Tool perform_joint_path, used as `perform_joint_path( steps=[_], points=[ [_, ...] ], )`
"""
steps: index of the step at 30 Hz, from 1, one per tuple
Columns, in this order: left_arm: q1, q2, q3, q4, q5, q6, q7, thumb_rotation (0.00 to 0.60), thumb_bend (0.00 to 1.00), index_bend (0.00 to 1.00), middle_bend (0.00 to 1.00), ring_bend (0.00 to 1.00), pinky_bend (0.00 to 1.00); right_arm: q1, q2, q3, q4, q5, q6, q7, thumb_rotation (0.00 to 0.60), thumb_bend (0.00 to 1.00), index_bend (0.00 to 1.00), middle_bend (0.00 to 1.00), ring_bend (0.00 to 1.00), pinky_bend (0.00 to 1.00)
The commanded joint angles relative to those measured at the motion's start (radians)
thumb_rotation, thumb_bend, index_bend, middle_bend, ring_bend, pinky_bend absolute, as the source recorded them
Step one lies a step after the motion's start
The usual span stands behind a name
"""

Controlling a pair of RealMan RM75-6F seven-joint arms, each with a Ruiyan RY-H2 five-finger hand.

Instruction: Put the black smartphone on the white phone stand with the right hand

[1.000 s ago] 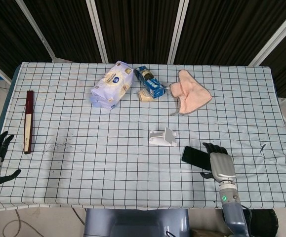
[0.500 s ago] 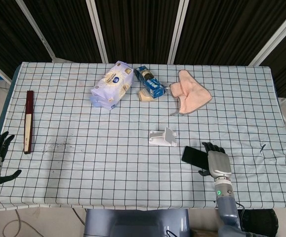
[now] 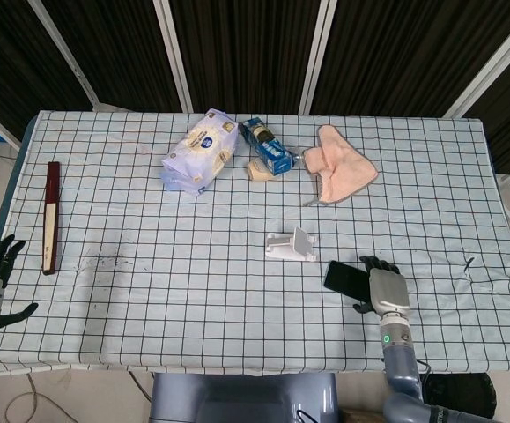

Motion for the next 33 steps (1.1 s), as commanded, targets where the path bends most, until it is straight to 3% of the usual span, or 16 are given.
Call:
perform_joint_path(
  steps=[1, 13, 29, 33],
  points=[
    [0.0, 0.0, 0.0, 0.0, 0.0, 0.0, 0.0, 0.6, 0.0, 0.0, 0.0, 0.0, 0.0, 0.005, -0.004, 0.001, 0.006, 0.006, -0.001, 0.0, 0.6, 0.12, 0.22, 0.18, 0.16, 0.16],
    [-0.001, 0.002, 0.0, -0.002, -0.002, -0.002, -0.001, 0.6, 0.0, 0.0, 0.0, 0.0, 0.0, 0.023, -0.017, 0.003, 0.022, 0.031, -0.005, 0.002, 0.6, 0.19, 0.28, 0.21, 0.16, 0.16],
    [-0.002, 0.006, 0.003, -0.006, -0.003, -0.008, -0.001, 0.6, 0.0, 0.0, 0.0, 0.0, 0.0, 0.043, -0.016, 0.007, 0.032, 0.097, -0.013, -0.011, 0.6, 0.2, 0.29, 0.22, 0.16, 0.16],
    [-0.002, 0.006, 0.003, -0.007, -0.004, -0.008, -0.002, 0.6, 0.0, 0.0, 0.0, 0.0, 0.0, 0.047, -0.015, 0.0, 0.029, 0.109, -0.016, -0.017, 0.6, 0.26, 0.3, 0.23, 0.16, 0.16]
  ],
)
